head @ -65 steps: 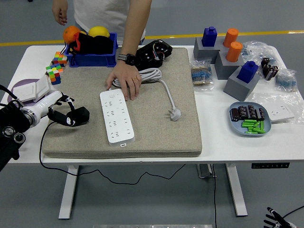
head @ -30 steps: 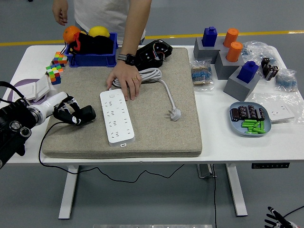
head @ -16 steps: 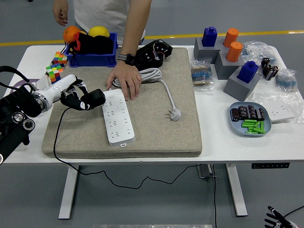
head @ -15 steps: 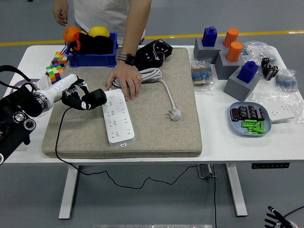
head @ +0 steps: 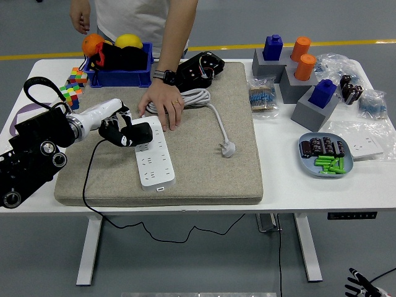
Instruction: Press the white button,pick up the black plug,place it near the board,insert it into the board
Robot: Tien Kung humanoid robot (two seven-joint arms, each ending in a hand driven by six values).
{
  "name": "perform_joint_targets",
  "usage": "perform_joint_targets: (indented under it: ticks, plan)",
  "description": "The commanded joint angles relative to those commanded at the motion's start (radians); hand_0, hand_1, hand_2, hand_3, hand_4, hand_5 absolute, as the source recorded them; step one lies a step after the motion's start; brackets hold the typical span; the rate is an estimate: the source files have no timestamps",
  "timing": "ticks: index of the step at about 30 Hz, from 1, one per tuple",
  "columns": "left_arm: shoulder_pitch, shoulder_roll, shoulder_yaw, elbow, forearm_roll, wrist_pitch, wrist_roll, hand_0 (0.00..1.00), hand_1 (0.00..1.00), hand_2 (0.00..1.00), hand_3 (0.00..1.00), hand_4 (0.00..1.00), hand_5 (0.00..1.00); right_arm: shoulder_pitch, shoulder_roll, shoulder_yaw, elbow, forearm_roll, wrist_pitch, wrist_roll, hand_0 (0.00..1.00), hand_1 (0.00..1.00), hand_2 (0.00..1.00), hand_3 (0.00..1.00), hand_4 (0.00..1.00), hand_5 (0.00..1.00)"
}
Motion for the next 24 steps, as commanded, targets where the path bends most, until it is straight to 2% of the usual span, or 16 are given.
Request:
perform_joint_targets:
  ticks: [6, 12, 24]
  plan:
    - [-0.025, -0.008, 0.044, 0.016, 0.018, -0.003, 0.009, 0.383, 0.285, 0.315, 0.270, 0.672, 0.002, 0.000, 0.000, 0.000, 0.000, 0.000, 0.001, 0.000, 0.806, 0.708, 0.693, 0.672, 0.762, 0.592]
    - [-0.044, -0.004, 0.084, 0.031, 0.041, -0.006, 0.021, 0.379, 0.283, 0.312, 0.261, 0.654, 0.002, -0.001, 0.000, -0.001, 0.000, 0.000, 0.001, 0.000, 0.806, 0.707, 0.693, 0.672, 0.762, 0.592]
    - [-0.053, 0.004, 0.108, 0.021, 0.046, -0.017, 0.048, 0.371, 0.276, 0.305, 0.249, 0.625, 0.002, 0.001, -0.001, -0.001, 0.000, 0.000, 0.002, 0.001, 0.805, 0.707, 0.692, 0.670, 0.761, 0.591]
